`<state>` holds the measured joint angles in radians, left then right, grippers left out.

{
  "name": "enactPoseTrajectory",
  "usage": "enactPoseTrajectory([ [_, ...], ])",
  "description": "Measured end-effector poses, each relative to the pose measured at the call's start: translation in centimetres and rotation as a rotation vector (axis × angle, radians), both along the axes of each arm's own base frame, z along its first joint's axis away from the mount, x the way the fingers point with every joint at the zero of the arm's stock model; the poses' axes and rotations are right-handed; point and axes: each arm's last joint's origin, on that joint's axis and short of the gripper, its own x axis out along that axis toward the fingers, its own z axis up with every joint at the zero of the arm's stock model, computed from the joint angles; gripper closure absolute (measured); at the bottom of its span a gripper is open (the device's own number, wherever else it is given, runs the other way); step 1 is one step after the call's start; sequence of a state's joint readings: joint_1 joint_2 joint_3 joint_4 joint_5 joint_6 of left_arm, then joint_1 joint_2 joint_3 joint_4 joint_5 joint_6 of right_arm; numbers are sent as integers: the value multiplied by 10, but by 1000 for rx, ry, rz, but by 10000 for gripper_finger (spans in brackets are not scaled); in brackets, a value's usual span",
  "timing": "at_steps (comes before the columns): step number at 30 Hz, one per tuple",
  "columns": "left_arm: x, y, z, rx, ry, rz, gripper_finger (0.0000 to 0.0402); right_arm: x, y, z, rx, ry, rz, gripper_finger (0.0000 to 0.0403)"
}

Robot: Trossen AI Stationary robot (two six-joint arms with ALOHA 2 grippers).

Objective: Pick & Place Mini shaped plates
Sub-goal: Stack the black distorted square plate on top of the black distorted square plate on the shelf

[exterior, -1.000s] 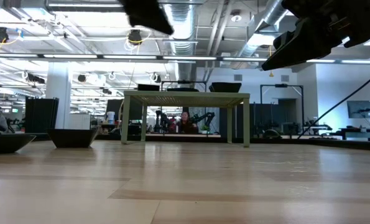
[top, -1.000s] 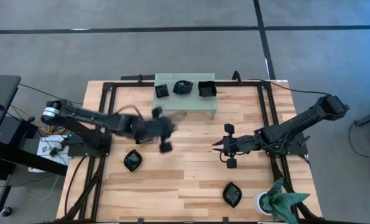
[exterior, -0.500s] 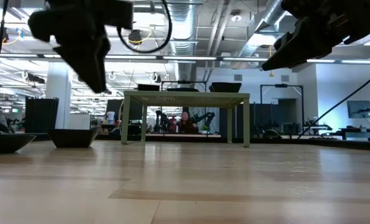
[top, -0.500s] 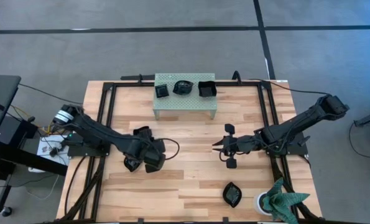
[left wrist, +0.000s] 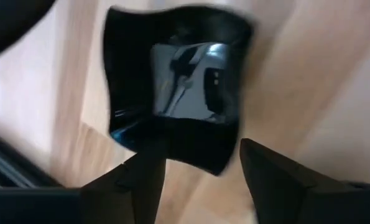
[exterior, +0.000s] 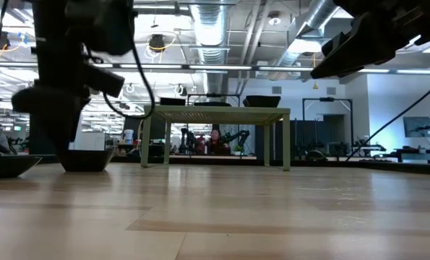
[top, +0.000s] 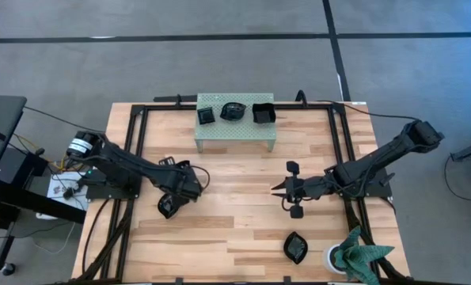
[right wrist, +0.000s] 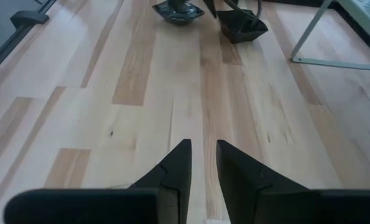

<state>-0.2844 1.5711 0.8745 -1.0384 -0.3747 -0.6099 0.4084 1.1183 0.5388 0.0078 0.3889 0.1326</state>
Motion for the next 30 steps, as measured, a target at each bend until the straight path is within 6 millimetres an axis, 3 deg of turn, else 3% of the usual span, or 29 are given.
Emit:
enactPoseTrajectory([
  [11,5,14,-14,-1,-69,-15,221,10,-2,8,93,-121,-50,333],
  [15,10,16,-14,-10,-104,-25,245,19,1,-3,0,-95,-10,324],
  [19,11,15,-14,-13,-116,-29,305,32,3,-21,-37,-45,-8,294],
  [23,16,7,-14,-17,-188,-57,386,47,2,-25,-56,-16,-29,248],
  [27,27,-12,-7,12,-345,-149,393,61,4,-24,-111,-4,-5,203],
  [30,38,-35,4,-6,-477,-318,396,70,9,-26,-132,7,57,181],
])
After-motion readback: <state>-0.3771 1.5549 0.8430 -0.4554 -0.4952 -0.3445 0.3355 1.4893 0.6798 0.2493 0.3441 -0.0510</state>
